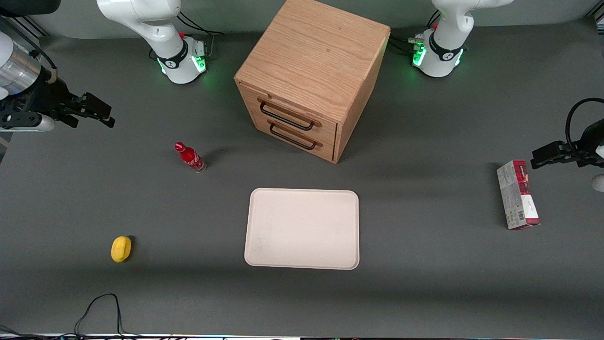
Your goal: Open upper drawer
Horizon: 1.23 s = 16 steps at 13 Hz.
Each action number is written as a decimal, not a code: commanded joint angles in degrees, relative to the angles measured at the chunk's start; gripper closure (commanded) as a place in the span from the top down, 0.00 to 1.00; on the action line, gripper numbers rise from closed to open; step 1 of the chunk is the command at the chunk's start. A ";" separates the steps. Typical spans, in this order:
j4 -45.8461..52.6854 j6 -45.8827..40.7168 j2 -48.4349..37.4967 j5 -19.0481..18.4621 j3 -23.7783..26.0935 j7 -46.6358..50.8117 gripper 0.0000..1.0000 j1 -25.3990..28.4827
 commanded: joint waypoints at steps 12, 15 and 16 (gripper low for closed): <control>19.39 -5.00 20.14 2.55 33.89 -25.09 1.00 1.14; 19.21 -5.71 25.76 8.20 35.31 -26.80 1.00 1.57; 19.12 -5.71 27.61 8.37 35.48 -26.89 1.00 1.66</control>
